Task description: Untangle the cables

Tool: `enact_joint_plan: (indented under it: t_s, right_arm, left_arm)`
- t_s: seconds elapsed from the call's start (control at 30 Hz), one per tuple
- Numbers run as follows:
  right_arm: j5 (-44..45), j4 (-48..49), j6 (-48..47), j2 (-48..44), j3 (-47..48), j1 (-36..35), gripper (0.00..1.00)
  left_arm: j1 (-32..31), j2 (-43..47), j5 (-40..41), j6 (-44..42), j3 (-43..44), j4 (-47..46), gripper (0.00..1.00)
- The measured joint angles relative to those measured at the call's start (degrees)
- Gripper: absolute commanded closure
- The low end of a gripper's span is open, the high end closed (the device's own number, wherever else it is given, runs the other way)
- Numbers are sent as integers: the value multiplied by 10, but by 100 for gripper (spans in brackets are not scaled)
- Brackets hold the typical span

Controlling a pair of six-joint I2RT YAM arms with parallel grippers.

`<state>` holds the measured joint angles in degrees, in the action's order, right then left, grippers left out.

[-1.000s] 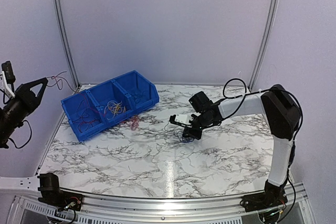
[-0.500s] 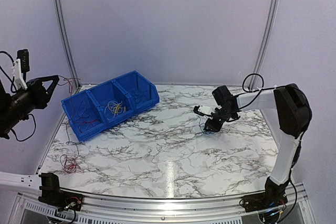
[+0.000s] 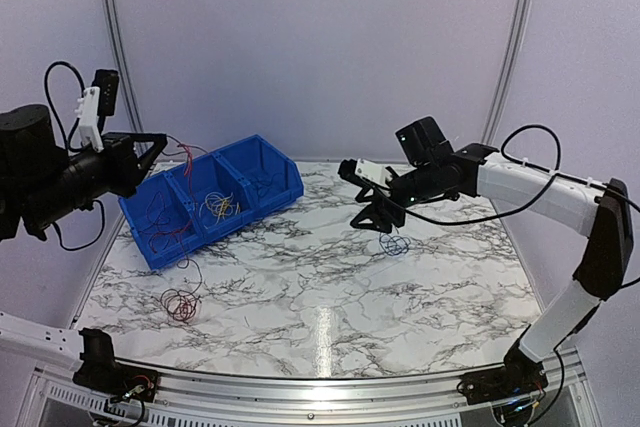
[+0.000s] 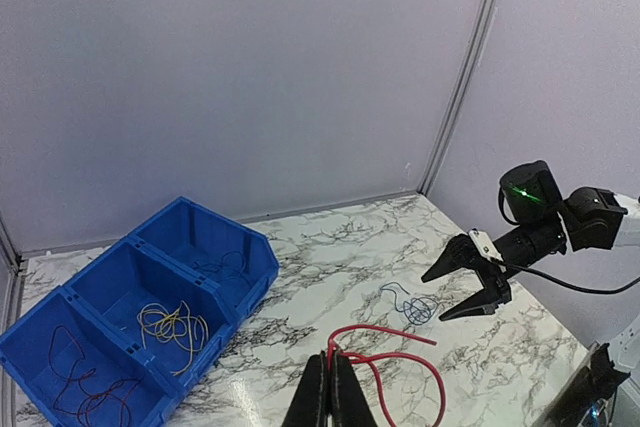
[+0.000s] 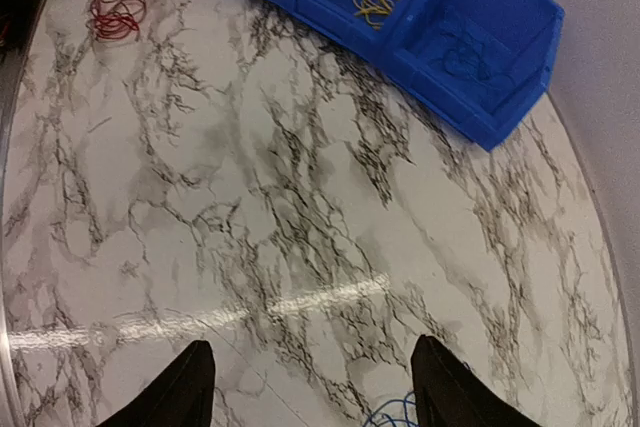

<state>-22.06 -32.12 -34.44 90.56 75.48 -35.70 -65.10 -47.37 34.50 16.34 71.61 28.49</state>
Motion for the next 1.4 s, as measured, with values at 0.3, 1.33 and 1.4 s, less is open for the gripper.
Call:
enact_joint_plan:
  t_s: [0.3,1.33,1.4]
  right_arm:
    - [-69,24,52,116,148,-136,23]
    - [-144,302,279,451,178,-237,83]
    - [-144,315,286,451,169,-235,81]
  left_arm:
    - [0,-76,-43,-22,67,-55,100]
    - [0,-24,-50,7,188,-85,100]
    - [0,-43,-50,-3,255,-82,100]
